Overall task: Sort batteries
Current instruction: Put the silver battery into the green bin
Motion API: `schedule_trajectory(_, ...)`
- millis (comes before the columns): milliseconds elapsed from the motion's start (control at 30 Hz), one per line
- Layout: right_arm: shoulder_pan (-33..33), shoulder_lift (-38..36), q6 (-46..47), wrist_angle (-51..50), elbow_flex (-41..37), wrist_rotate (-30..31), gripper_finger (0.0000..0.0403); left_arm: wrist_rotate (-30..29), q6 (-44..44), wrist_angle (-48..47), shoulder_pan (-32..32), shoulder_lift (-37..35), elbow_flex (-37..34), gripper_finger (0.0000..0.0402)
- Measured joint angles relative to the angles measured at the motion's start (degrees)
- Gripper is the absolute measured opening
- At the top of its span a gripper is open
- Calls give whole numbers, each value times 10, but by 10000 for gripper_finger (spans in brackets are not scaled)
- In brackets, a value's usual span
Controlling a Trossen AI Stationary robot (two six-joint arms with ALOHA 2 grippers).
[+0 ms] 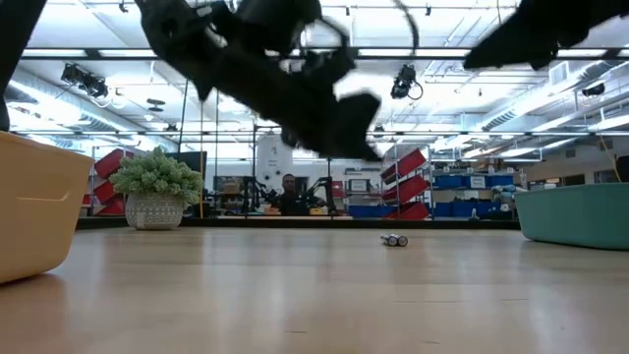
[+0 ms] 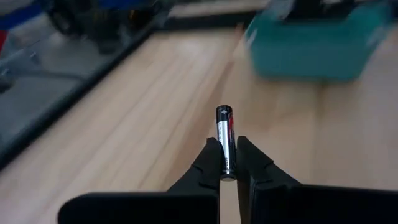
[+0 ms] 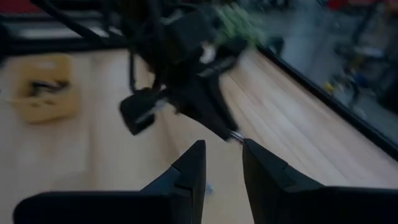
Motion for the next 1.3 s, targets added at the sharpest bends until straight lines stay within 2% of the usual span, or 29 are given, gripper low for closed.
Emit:
schedule_trajectory(133,20,0,-70,82,0,-3,91,64,44,40,-8,-30,0,6)
schedule_trajectory(233,35,7,-117,123,0,-4,91,169,71,76,-10,-45,0,6)
schedule_trajectory(400,50,46,-232,231,0,-6,90,347,58,161,1,-47,1,6)
schedule_trajectory(600,56,111,-389,399,0,8,90,472,33,227,10,-46,1,6)
schedule_trajectory(700,57,133,-456,471,0,10,91,494,27,236,10,-46,1,6)
schedule_trajectory(800,56,149,-486,509,0,11,91,495,22,239,10,-46,1,6)
schedule_trajectory(1300,56,159,-471,516,0,-5,90,491,22,265,13,-46,2,6)
